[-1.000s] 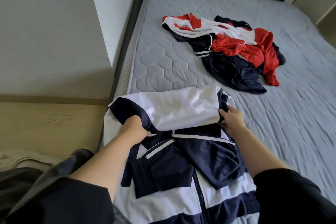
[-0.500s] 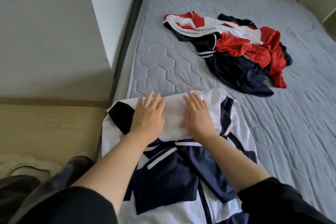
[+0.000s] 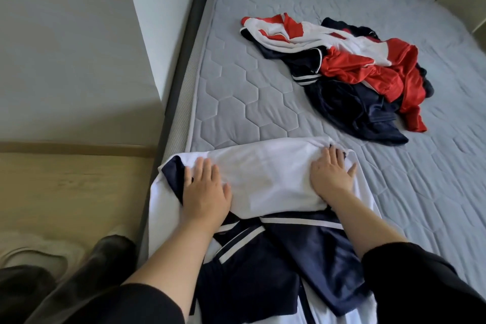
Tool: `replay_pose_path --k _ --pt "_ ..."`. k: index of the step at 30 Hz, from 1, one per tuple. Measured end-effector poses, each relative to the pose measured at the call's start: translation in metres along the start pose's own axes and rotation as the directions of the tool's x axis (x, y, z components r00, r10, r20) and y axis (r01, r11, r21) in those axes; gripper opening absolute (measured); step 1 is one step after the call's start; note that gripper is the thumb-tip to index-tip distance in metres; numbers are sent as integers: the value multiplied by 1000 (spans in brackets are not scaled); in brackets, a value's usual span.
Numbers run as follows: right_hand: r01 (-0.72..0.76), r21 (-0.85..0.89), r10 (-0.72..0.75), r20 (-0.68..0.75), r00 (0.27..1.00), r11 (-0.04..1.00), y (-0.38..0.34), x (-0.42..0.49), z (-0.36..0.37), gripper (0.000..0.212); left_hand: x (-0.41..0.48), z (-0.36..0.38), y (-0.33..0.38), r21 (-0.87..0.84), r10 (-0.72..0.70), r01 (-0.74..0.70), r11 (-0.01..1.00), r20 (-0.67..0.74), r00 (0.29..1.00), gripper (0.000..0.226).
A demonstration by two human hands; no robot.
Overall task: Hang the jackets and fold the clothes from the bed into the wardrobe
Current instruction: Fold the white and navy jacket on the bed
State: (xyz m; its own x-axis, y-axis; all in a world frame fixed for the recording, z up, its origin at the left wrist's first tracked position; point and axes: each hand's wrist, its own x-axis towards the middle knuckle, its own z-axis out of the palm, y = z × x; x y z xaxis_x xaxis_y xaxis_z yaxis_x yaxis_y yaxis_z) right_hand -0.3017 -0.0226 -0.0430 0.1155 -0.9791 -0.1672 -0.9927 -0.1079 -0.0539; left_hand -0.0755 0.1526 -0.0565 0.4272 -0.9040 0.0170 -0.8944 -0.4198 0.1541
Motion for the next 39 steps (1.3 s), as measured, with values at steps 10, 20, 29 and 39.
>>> replay_pose_path --k 10,20,29,39 --pt "472 118 -477 10 879 874 -59 -21 19 54 35 13 -22 32 119 -124 992 136 984 61" --pt "226 76 -232 72 970 971 -38 0 25 59 53 1 -42 -110 -36 38 993 22 999 58" --pt "622 -274 -599 173 782 733 -79 19 -27 91 72 -37 -42 -165 10 39 986 289 957 73" --pt "447 -512 -421 174 890 734 -79 24 -79 13 77 -84 -37 162 10 -65 985 321 947 26"
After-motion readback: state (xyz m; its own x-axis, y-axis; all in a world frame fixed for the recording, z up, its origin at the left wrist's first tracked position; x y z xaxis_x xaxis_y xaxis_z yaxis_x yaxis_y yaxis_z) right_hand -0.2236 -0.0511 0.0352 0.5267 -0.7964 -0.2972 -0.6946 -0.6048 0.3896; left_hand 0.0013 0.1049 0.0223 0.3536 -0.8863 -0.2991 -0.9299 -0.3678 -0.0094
